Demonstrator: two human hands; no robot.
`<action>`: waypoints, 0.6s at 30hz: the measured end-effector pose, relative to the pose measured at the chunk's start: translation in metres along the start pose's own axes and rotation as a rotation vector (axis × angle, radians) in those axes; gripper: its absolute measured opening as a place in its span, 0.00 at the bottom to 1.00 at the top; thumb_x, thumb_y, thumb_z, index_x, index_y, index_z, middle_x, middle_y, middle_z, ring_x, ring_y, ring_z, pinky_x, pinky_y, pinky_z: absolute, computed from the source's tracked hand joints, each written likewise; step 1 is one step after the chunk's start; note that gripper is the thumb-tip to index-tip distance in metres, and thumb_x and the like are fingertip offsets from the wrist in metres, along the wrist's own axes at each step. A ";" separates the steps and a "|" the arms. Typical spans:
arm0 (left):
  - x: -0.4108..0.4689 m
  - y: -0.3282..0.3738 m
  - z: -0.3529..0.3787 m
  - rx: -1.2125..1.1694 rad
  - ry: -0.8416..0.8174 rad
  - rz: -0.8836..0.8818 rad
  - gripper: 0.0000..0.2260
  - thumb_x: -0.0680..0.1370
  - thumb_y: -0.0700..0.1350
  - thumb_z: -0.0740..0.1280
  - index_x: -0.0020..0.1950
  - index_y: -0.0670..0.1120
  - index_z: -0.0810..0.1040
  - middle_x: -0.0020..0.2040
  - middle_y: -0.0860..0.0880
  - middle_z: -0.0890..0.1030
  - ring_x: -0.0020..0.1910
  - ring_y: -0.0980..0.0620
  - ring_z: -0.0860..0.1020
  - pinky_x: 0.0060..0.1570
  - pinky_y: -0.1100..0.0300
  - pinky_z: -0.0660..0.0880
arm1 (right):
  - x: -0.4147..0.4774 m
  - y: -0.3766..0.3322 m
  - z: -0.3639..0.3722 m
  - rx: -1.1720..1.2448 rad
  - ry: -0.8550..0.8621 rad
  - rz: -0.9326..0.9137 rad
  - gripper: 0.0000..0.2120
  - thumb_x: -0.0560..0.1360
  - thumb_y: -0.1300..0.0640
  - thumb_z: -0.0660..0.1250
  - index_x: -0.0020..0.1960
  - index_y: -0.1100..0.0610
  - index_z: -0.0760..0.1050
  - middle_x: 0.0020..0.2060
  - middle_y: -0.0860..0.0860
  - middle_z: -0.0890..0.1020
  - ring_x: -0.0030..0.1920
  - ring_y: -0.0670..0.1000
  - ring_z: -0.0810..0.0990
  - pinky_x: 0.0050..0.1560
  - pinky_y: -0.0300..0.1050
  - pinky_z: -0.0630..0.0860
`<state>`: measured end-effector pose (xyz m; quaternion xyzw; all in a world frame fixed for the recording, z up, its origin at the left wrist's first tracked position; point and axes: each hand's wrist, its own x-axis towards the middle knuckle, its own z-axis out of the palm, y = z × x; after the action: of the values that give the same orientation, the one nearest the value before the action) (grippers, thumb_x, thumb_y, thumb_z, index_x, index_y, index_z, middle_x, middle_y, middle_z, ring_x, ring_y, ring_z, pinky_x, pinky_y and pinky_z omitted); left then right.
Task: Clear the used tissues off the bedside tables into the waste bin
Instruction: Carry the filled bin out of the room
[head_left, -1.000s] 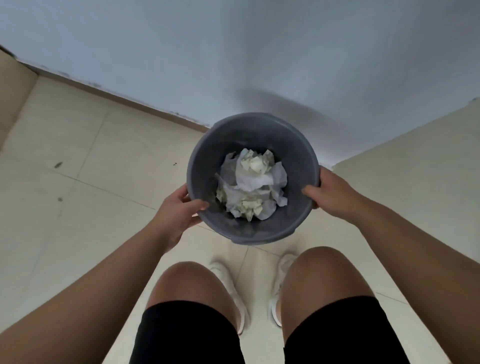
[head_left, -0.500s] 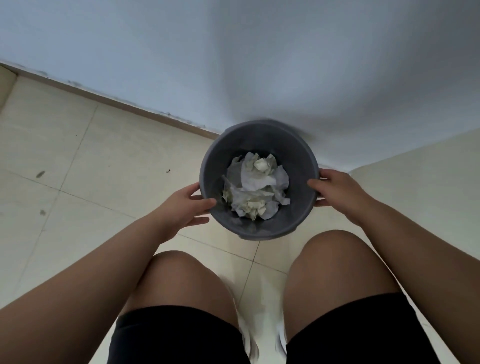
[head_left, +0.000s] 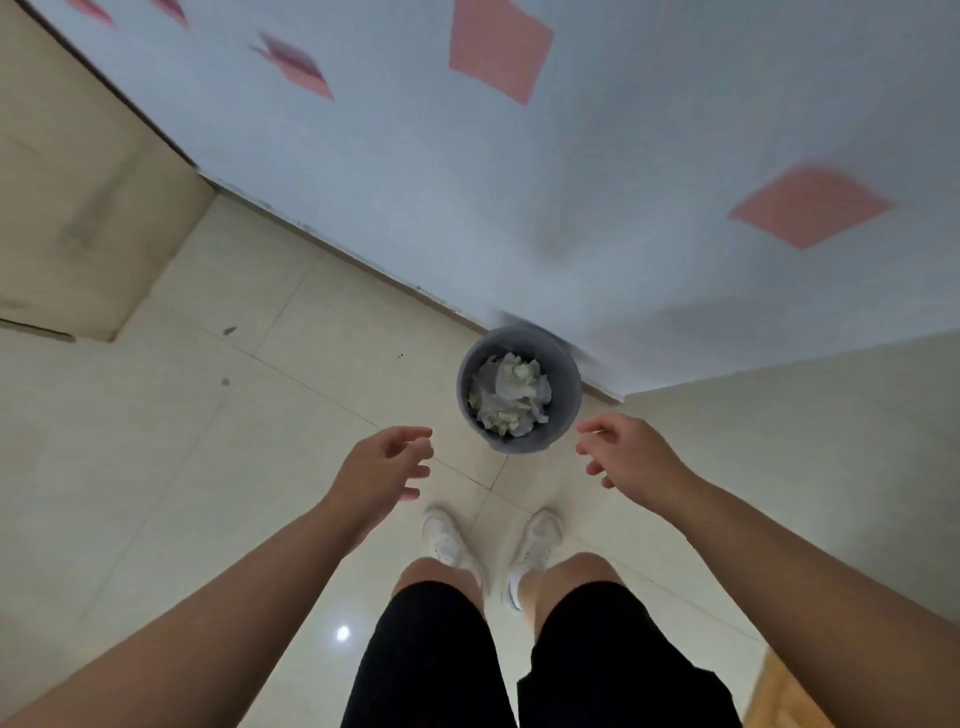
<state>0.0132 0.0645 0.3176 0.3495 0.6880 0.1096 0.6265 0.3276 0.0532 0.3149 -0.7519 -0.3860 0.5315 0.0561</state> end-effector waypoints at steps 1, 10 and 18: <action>-0.029 0.010 -0.010 0.005 0.008 0.022 0.08 0.85 0.49 0.67 0.61 0.55 0.84 0.54 0.52 0.88 0.52 0.52 0.87 0.45 0.58 0.83 | -0.025 -0.021 -0.006 -0.027 -0.017 -0.020 0.06 0.80 0.52 0.65 0.53 0.42 0.78 0.47 0.46 0.86 0.42 0.47 0.87 0.44 0.53 0.85; -0.168 -0.016 -0.079 -0.020 0.167 0.055 0.08 0.85 0.50 0.66 0.55 0.58 0.84 0.47 0.55 0.88 0.44 0.57 0.86 0.39 0.61 0.80 | -0.127 -0.126 -0.004 -0.205 -0.100 -0.170 0.07 0.84 0.58 0.64 0.58 0.55 0.80 0.46 0.53 0.86 0.39 0.52 0.83 0.37 0.44 0.79; -0.226 -0.080 -0.100 -0.341 0.546 -0.100 0.10 0.86 0.49 0.64 0.53 0.57 0.86 0.46 0.55 0.89 0.42 0.56 0.86 0.39 0.60 0.80 | -0.118 -0.179 0.041 -0.343 -0.202 -0.356 0.10 0.82 0.59 0.66 0.46 0.52 0.84 0.35 0.52 0.87 0.29 0.48 0.81 0.36 0.48 0.78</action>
<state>-0.1146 -0.1052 0.4670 0.1628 0.8187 0.2821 0.4729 0.1842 0.0888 0.4752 -0.6138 -0.6004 0.5123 -0.0183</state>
